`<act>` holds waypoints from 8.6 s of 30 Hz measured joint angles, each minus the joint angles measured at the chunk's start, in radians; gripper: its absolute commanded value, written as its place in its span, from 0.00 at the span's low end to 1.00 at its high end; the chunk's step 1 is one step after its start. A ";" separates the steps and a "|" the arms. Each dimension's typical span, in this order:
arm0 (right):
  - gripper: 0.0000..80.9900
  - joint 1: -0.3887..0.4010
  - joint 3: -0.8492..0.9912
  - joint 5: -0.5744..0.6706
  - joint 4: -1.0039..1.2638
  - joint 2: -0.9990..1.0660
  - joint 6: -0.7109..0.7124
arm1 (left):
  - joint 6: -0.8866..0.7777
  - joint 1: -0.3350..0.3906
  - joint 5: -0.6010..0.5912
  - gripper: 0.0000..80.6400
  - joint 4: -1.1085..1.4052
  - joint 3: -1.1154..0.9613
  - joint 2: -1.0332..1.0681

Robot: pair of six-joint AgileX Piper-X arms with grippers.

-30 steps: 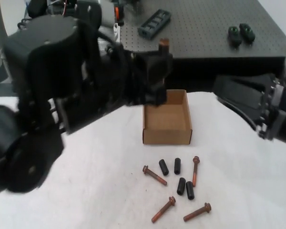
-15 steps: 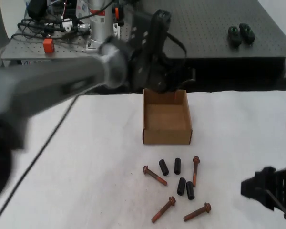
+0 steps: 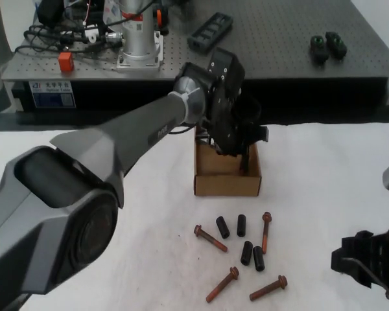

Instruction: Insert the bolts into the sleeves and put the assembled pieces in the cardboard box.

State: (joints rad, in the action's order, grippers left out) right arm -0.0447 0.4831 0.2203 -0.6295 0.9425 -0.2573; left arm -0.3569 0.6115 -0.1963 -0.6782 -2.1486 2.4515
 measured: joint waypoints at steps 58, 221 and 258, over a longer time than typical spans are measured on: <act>0.07 -0.067 0.281 -0.125 -0.189 0.179 0.171 | 0.347 0.212 0.010 0.44 -0.137 0.536 -0.348; 0.35 0.314 0.704 -0.140 -0.070 0.976 0.133 | 0.024 -0.079 0.063 0.51 0.137 1.027 -0.904; 0.08 0.104 0.163 -0.129 -0.211 0.079 0.218 | 0.453 0.218 -0.062 0.47 -0.028 0.841 -0.571</act>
State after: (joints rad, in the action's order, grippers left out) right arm 0.0594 0.6456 0.0910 -0.8401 1.0211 -0.0390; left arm 0.0957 0.8296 -0.2583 -0.7062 -1.3078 1.8806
